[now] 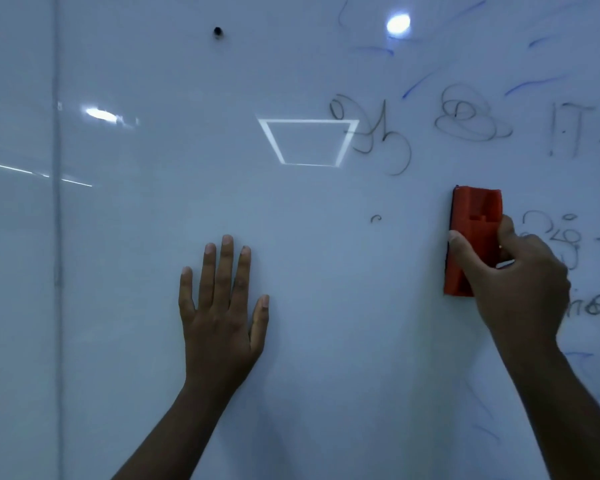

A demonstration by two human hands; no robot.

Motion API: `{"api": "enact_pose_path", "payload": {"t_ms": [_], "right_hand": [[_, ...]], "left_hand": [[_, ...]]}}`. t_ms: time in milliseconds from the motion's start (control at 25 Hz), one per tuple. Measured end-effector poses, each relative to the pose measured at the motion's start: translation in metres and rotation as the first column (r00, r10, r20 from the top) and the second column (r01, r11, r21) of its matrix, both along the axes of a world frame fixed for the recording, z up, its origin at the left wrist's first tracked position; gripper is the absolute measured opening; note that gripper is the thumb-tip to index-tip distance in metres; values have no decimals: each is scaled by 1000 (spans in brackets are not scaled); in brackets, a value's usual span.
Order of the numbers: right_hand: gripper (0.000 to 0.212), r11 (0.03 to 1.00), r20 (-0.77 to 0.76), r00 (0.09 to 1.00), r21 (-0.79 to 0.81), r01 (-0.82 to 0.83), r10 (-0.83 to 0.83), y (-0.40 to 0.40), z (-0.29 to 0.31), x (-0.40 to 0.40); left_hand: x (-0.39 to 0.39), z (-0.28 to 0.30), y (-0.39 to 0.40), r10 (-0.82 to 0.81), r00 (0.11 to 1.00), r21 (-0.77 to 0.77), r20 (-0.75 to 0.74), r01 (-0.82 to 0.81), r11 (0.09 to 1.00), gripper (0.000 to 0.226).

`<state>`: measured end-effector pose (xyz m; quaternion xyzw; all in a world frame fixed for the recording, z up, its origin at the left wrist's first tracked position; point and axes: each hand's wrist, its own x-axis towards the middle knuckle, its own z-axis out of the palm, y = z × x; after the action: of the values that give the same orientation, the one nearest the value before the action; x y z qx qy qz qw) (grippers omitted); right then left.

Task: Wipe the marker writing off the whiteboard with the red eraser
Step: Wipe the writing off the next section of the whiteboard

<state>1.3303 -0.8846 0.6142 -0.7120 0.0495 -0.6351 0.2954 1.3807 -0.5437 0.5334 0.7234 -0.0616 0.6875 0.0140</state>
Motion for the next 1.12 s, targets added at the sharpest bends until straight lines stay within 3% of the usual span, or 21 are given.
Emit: {"api": "enact_pose_path", "payload": {"t_ms": [120,320,480,800,960,1120], "right_hand": [[68,1000,0,1000,-11,-9,9,20,14,1],[66,907,-10,999,-418,-47,48,110,-22,4],[67,826,14,996,-561,-64,87,144,-19,6],[67,924,132,990,-382,10,43,81,50,13],[68,980,128,992,-198,29,-3,15,56,10],[69,995,180,983,-100,-15,33,-1,77,11]], "left_hand": [[-1,2,2,-8,1000,4,8,8,1000,67],[-12,18,4,-111,990,-42,88,115,993,65],[-11,64,16,-89,989,13,118,88,996,66],[3,179,35,-11,979,62,205,-2,998,62],[15,186,29,-29,981,54,191,19,998,65],[17,184,31,-30,982,57,187,20,998,66]]}}
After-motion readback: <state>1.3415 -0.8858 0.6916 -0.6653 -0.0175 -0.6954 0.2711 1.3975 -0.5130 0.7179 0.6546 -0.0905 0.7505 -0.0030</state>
